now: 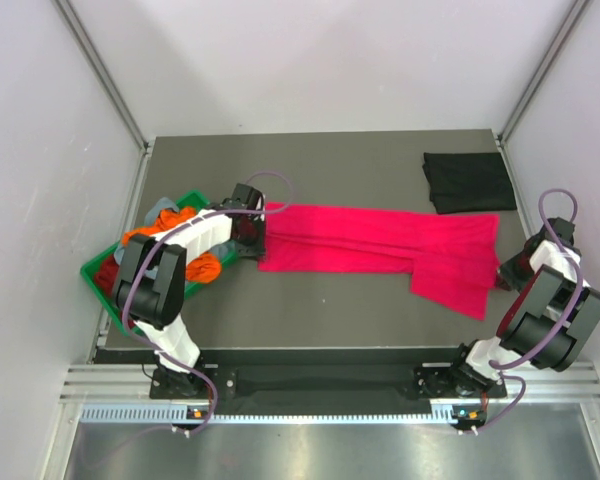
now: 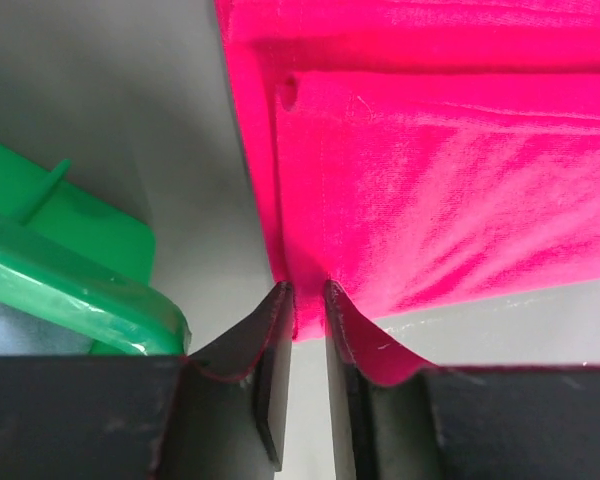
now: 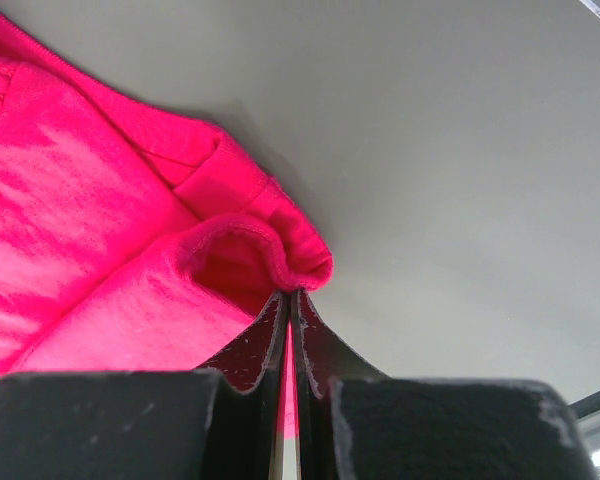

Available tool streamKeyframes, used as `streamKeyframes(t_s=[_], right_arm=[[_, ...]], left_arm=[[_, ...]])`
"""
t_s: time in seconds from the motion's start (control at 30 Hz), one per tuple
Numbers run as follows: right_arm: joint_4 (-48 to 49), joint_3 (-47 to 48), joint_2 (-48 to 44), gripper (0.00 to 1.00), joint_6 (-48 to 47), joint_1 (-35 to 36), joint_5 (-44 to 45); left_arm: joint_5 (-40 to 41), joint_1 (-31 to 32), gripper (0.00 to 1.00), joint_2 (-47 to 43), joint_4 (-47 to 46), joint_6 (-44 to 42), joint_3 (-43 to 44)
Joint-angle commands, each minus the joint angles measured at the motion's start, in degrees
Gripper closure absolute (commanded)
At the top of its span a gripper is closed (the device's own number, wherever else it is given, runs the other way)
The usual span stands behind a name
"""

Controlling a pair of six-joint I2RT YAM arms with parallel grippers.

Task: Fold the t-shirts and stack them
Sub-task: Fold the tshirt

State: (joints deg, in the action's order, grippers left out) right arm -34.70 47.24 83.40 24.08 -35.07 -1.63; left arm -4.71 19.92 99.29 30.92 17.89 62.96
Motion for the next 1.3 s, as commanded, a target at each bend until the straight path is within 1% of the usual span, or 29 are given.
streamKeyframes(t_s=[0.0,0.1,0.13,0.17,0.2,0.27,0.3,0.53,0.87,1.03,1.2,1.23,1.27], right_arm=[[1.21,0.92,-1.83,1.0,-0.17,-0.7,-0.92],[1.3,0.75,-1.92,1.0,-0.34,-0.7,-0.92],[1.39,0.57,-2.18,1.0,-0.26,-0.7,-1.09],[1.47,0.31,-2.36,1.0,-0.26,-0.7,-1.01],[1.65,0.13,-2.45,1.0,-0.34,-0.7,-0.92],[1.65,0.13,-2.62,1.0,-0.34,-0.7,-1.01],[1.56,0.13,-2.54,1.0,-0.34,-0.7,-1.01],[1.3,0.57,-2.97,1.0,-0.17,-0.79,-0.48],[1.48,0.39,-3.33,1.0,-0.08,-0.79,-0.39],[1.3,0.22,-3.94,1.0,-0.08,-0.79,0.05],[1.3,0.48,-4.47,1.0,-0.43,-0.7,-0.48],[1.39,0.48,-4.3,1.0,-0.43,-0.7,-1.53],[1.21,0.57,-4.21,1.0,-0.69,-0.7,-1.97]], left_arm=[[-0.91,-0.06,0.76,-0.32,0.28,-0.75,1.73],[-1.53,-0.06,0.77,0.21,0.37,-0.49,1.29],[-1.62,-0.06,0.79,0.12,0.29,-0.4,1.03],[-1.7,-0.06,0.81,0.03,0.02,-0.23,0.5],[-1.71,-0.06,0.89,-0.32,-0.15,-0.14,0.24],[-1.53,-0.06,0.98,-0.58,-0.07,-0.05,0.15],[-1.27,-0.06,1.0,-0.58,0.02,-0.14,0.23],[-0.92,0.12,1.0,-3.3,1.95,0.92,0.15],[1.1,1.26,1.0,-7.79,1.16,3.29,-4.69],[2.25,1.35,1.0,-8.06,0.9,3.55,-5.65],[4.17,1.43,1.0,-6.04,1.34,4.43,-5.22],[4.18,1.43,0.95,-5.69,1.86,4.78,-4.87],[6.1,1.43,0.91,-5.77,1.95,5.05,-4.78]])
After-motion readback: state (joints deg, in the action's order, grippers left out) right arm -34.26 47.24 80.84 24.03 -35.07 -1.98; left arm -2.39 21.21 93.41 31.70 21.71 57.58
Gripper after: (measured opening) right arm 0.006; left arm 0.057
